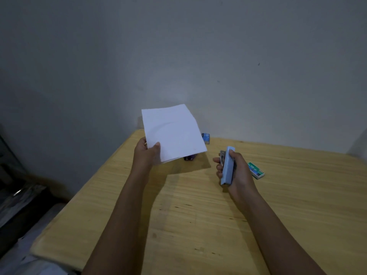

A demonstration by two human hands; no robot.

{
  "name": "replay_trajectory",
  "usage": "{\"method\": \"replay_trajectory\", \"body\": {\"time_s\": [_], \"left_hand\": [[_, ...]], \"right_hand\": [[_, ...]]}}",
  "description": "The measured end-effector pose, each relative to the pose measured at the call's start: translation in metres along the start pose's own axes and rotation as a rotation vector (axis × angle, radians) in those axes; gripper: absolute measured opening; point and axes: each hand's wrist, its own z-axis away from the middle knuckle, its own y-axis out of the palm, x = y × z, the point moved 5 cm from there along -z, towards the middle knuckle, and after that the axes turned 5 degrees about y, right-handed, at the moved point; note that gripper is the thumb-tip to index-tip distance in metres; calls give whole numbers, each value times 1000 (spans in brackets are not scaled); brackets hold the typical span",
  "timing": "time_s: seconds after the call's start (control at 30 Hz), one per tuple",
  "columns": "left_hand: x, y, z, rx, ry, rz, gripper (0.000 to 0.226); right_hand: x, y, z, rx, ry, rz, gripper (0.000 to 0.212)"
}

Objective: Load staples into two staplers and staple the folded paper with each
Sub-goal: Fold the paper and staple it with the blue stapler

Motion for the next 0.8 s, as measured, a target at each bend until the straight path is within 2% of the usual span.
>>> {"method": "replay_trajectory", "body": {"time_s": [0.17,0.3,0.5,0.57,0.63,0.7,0.8], "left_hand": [[-13,-43,-22,78,5,-269,31],[-3,-68,-42,5,-11,-525,33],[18,-78,-57,-119,-83,-959,35],[20,-71,-57,-145,-9,-1058,43],[22,-60,-57,-131,134,-1090,47],[25,-43,-59,-30,250,-1131,45],[35,-27,-62,98,270,-1186,42]], "right_hand": [[15,15,-4,-44,-2,168,12],[33,38,-16,-62,-64,472,7],[39,90,-40,-89,-206,829,23],[33,106,-50,-102,-210,894,39],[25,120,-63,-90,-202,1001,32],[17,131,-78,-94,-181,1120,20],[3,145,-95,-71,-176,1273,27]]}}
